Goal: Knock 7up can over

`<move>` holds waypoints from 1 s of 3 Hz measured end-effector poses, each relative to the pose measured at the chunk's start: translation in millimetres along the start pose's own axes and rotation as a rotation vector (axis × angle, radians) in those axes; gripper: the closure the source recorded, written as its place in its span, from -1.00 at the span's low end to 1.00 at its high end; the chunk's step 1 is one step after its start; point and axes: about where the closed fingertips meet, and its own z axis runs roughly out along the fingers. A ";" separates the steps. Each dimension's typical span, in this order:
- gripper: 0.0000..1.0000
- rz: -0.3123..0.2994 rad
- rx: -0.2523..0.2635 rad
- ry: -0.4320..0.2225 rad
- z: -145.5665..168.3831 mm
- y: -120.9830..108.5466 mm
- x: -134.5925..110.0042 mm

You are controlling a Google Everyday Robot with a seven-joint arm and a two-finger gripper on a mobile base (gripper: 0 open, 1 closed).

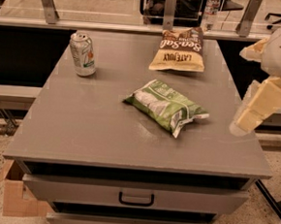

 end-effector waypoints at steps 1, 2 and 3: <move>-1.00 -0.054 -0.055 -0.248 21.9 -9.1 -49.6; -1.00 -0.105 -0.107 -0.395 32.7 -14.9 -83.5; -1.00 -0.133 -0.139 -0.527 59.5 -17.9 -118.5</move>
Offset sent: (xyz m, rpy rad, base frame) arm 0.0555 0.1122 0.0149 0.5064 -0.0604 0.3414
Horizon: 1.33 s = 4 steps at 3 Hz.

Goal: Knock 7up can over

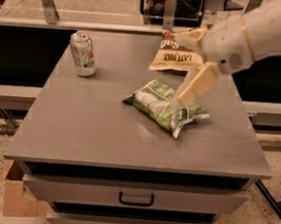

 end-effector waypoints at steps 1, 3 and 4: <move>-1.00 0.026 0.006 -0.081 24.4 -13.0 0.2; -1.00 0.180 0.144 -0.144 43.9 -40.1 1.6; -1.00 0.196 0.141 -0.133 51.7 -39.9 5.2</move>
Offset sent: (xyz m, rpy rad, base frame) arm 0.0871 0.0253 -0.0349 0.3367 0.1025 -0.4653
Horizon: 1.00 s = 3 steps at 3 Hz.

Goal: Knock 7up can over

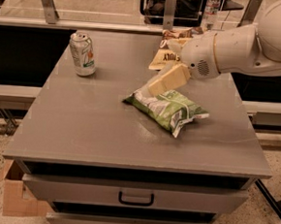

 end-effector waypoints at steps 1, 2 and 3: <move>-1.00 -0.028 0.059 -0.077 35.7 -38.4 12.0; -1.00 -0.062 0.087 -0.124 60.6 -68.0 12.0; -1.00 -0.064 0.077 -0.148 89.1 -87.3 9.6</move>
Offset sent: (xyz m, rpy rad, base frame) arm 0.1275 0.0278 -0.0394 0.1273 -0.1991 -0.0444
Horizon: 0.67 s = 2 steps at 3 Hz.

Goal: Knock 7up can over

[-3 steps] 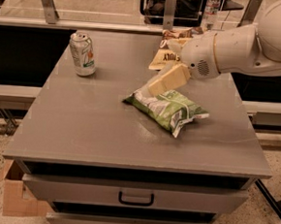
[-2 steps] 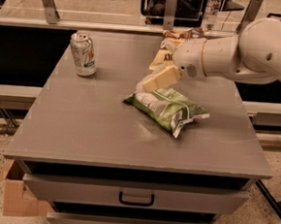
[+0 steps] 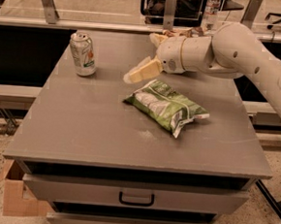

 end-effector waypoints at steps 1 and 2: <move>-1.00 0.056 -0.025 -0.011 53.2 -6.2 0.0; -1.00 0.087 -0.031 -0.013 74.8 -7.0 0.3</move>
Offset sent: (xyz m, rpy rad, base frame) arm 0.0503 0.0767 -0.0302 0.0629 0.1115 -0.0124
